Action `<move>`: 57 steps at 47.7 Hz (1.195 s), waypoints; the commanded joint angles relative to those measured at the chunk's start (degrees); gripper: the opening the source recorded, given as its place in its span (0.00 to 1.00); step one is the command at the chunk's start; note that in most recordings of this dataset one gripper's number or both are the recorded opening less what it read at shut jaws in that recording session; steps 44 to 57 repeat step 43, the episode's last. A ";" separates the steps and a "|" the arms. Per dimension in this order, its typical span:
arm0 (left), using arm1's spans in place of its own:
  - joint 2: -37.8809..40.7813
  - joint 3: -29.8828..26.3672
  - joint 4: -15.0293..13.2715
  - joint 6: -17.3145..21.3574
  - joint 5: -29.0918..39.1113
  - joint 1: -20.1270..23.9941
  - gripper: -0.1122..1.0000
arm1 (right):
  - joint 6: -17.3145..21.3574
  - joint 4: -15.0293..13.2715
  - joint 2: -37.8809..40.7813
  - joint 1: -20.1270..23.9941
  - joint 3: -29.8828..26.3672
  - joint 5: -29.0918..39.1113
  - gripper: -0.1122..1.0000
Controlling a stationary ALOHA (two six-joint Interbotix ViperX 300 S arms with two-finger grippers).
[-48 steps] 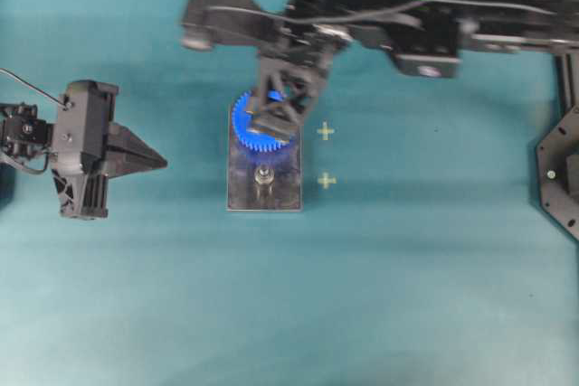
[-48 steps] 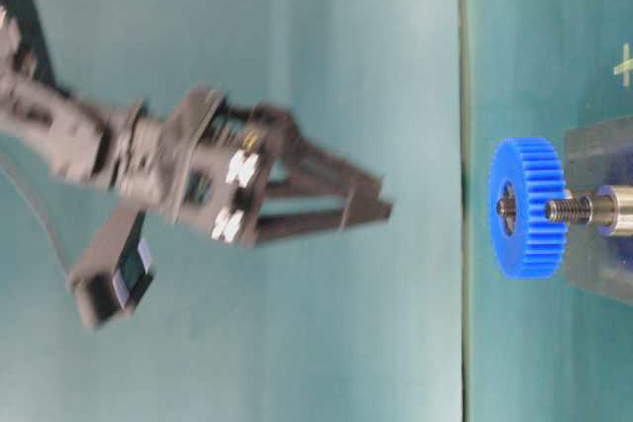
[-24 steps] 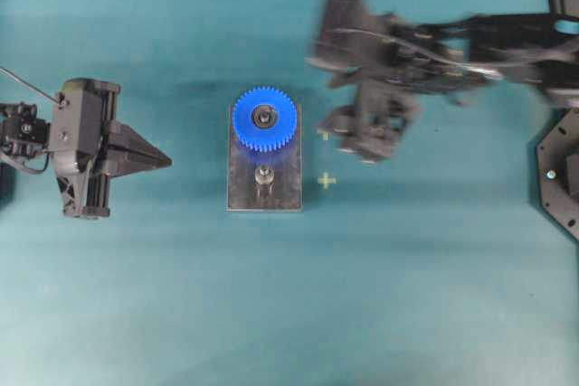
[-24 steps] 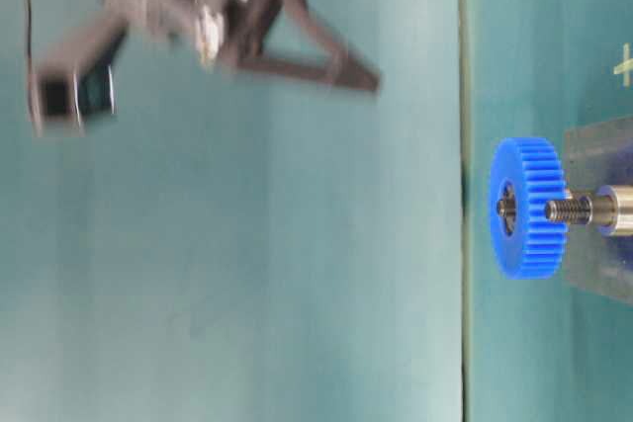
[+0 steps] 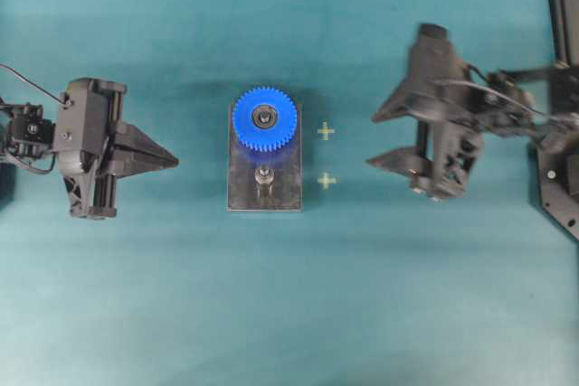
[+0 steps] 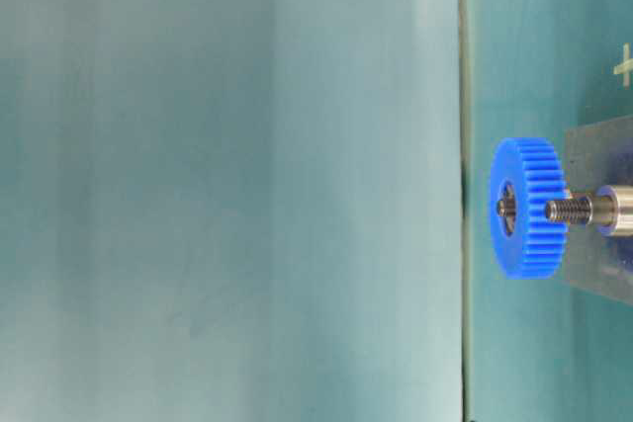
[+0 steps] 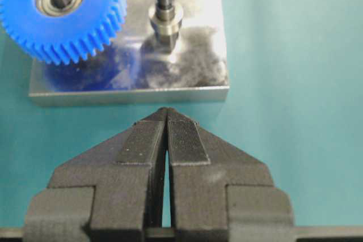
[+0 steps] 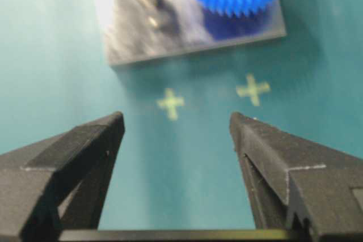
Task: Fit the large gear onto the shaft.
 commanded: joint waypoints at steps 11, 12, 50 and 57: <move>4.22 -2.37 0.18 -0.09 -4.31 0.00 0.10 | 0.62 0.09 -9.23 1.67 9.76 -8.00 0.82; 4.57 -2.46 0.18 -0.09 -4.31 0.00 0.10 | 0.62 0.09 -10.20 1.93 10.81 -8.09 0.82; -8.26 5.54 0.09 -2.46 -5.54 -0.09 0.10 | 0.53 -0.09 -36.30 2.46 23.82 -8.35 0.82; -8.26 5.54 0.09 -2.46 -5.54 -0.09 0.10 | 0.53 -0.09 -36.30 2.46 23.82 -8.35 0.82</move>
